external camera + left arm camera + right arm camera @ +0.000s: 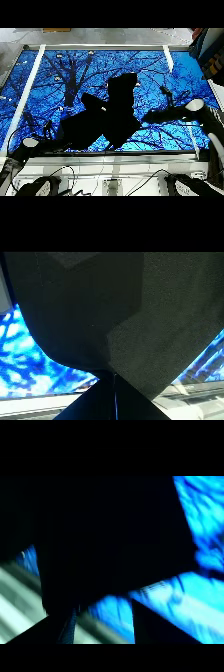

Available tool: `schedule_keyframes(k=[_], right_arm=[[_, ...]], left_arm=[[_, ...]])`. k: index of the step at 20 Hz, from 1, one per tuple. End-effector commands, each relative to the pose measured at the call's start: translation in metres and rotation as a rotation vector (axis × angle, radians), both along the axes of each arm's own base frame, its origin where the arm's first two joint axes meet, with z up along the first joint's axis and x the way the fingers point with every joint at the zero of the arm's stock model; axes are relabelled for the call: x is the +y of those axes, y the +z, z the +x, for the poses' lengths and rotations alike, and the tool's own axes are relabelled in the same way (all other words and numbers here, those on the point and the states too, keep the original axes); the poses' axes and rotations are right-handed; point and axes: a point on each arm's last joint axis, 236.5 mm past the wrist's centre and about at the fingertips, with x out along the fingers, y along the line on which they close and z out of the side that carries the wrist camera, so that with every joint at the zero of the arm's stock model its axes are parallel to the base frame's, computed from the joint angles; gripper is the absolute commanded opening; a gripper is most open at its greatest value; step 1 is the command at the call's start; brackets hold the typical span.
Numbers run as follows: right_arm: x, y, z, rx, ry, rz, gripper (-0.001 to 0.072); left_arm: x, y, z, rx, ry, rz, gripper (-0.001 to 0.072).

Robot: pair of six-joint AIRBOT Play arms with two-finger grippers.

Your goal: Fold the clothes and pants, and hang the long-sleeved shirts on hangers.

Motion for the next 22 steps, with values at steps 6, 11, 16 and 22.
schedule_keyframes(k=[6, 11, 16, 22], right_arm=[[0.050, -0.065, 0.038, -0.082, -0.120, -0.048, 0.0392], [0.061, -0.085, 0.033, -0.016, -0.042, -0.047, 0.0432], [0.071, -0.064, 0.052, -0.060, -0.029, -0.019, 0.0408], [0.086, -0.062, 0.016, 0.026, 0.139, 0.015, 0.0363]], left_arm=[[-0.005, 0.005, 0.005, -0.006, 0.028, -0.035, 0.0009], [-0.005, 0.005, 0.005, -0.006, 0.027, -0.035, 0.0009], [-0.005, 0.005, 0.005, -0.006, 0.027, -0.035, 0.0009], [-0.005, 0.005, 0.005, -0.006, 0.027, -0.035, 0.0009]])
